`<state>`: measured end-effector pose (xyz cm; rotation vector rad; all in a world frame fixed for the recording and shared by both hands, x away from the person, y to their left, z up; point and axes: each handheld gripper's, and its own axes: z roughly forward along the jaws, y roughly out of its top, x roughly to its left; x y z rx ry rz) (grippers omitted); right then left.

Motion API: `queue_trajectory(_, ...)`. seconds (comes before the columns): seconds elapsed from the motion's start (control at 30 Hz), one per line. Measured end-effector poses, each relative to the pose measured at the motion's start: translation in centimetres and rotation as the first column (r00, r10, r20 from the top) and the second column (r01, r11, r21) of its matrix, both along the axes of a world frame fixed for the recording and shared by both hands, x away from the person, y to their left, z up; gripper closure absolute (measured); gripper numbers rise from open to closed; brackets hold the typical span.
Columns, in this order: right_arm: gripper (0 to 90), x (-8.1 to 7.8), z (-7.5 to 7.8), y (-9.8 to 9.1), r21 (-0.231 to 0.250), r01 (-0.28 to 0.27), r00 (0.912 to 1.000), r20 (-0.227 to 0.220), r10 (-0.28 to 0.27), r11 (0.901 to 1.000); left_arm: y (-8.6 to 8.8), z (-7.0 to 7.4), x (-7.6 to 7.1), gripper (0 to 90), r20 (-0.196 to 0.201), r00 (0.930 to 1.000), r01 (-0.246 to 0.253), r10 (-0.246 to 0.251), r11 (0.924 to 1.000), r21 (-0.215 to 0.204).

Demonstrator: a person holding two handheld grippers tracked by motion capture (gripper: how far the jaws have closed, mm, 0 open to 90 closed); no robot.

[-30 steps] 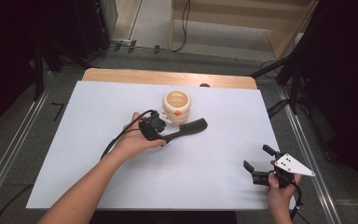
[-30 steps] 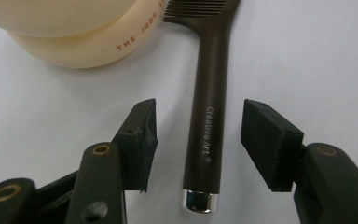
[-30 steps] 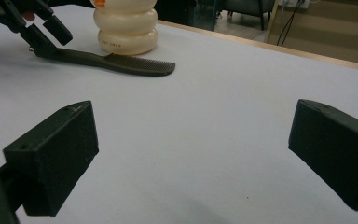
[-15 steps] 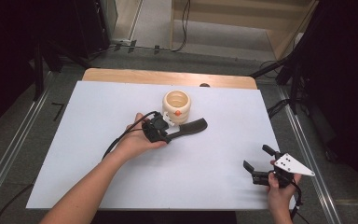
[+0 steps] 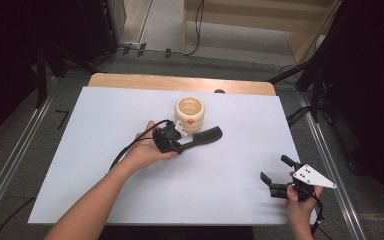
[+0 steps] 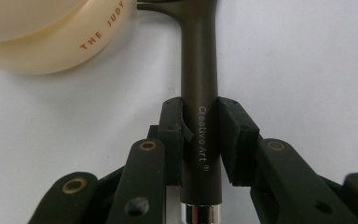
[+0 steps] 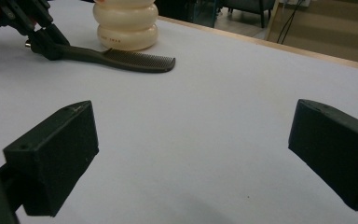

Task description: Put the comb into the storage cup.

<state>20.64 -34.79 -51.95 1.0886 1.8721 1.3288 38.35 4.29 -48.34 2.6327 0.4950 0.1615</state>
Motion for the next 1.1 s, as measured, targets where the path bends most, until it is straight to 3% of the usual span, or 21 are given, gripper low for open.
queue_trajectory(0.33, 0.0, 0.0, 0.0, 0.0, 0.002, 0.002, 1.0, -0.003, -0.002, 1.0, 0.4, -0.1, -0.7, 72.7, 0.006, 1.0, 0.007, -0.007, 0.9992, -0.04)
queue_trajectory(0.53, 0.0, 0.0, 0.0, 0.0, 0.001, 0.003, 1.0, -0.004, -0.003, 1.0, 1.0, 0.3, -1.4, 72.7, 0.031, 0.9995, -0.002, 0.004, 0.9969, -0.079)
queue_trajectory(0.63, 0.0, 0.0, 0.0, 0.0, 0.002, 0.004, 1.0, -0.005, -0.004, 1.0, 1.5, 0.6, -1.7, 72.7, 0.035, 0.9993, -0.009, 0.014, 0.9924, -0.123)
queue_trajectory(0.83, 0.0, 0.0, 0.0, 0.1, 0.001, 0.005, 1.0, -0.007, -0.005, 1.0, 2.3, 1.2, -2.5, 72.7, 0.065, 0.9977, -0.008, 0.019, 0.9859, -0.167)
queue_trajectory(1.1, 0.0, 0.0, 0.0, 0.1, 0.001, 0.005, 1.0, -0.006, -0.005, 1.0, 4.0, 2.1, -3.6, 72.6, 0.098, 0.9936, -0.03, 0.056, 0.9687, -0.246)
